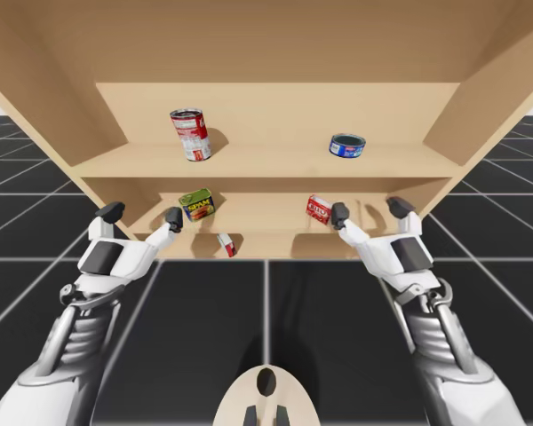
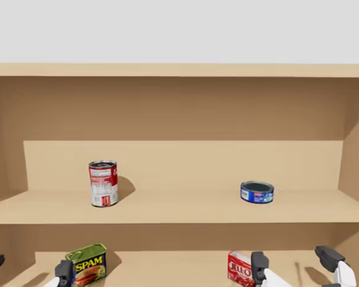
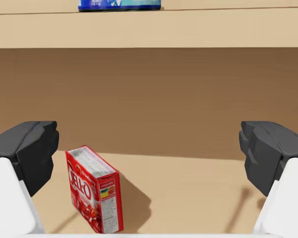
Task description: Retrieve the pudding box from the shelves.
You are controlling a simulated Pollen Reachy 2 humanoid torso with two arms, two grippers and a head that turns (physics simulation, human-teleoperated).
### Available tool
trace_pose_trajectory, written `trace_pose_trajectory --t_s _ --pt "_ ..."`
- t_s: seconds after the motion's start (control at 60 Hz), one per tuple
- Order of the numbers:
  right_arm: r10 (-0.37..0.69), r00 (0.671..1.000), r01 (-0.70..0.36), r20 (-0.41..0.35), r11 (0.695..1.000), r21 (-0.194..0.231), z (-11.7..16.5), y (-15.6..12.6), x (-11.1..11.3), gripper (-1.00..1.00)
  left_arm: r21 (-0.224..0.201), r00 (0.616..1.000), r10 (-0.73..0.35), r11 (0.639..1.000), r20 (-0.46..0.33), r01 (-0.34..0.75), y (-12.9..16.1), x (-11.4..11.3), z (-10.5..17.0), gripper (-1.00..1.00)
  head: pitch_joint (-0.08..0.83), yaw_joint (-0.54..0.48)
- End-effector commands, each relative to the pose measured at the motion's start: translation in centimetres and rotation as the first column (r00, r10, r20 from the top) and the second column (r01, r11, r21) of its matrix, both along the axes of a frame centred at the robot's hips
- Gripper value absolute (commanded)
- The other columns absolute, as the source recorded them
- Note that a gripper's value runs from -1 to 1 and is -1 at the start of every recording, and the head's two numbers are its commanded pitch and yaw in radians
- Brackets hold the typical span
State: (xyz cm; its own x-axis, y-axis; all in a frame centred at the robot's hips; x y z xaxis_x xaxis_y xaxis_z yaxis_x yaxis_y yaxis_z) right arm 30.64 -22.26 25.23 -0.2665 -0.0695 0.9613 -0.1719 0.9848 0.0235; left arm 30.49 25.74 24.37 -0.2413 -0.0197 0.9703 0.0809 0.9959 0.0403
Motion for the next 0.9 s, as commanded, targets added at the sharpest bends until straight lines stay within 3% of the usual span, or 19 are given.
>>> trace_pose_trajectory --t_s 0.017,0.15,0.567,0.9 --pt "-0.041 0.999 0.041 0.009 0.999 -0.001 -0.22 0.23 -0.21 -1.00 0.002 1.000 0.000 1.000 -0.002 0.000 0.01 -0.03 0.00 -1.00 0.022 -0.01" --pt "0.012 0.999 -0.012 -0.030 1.000 -0.004 -0.07 0.32 -0.02 -1.00 0.002 1.000 0.001 1.000 -0.002 -0.001 0.05 -0.03 0.00 -1.00 0.081 -0.02" --pt "-0.046 0.999 0.046 -0.023 0.999 0.014 0.05 -0.16 0.30 -1.00 -0.007 1.000 -0.001 1.000 0.014 0.001 0.12 0.00 0.03 -1.00 0.371 0.01" --pt "-0.045 0.999 0.046 -0.024 0.999 0.009 0.06 -0.33 0.46 -1.00 -0.013 1.000 -0.004 1.000 0.024 0.004 0.28 0.14 0.04 -1.00 0.544 0.15"
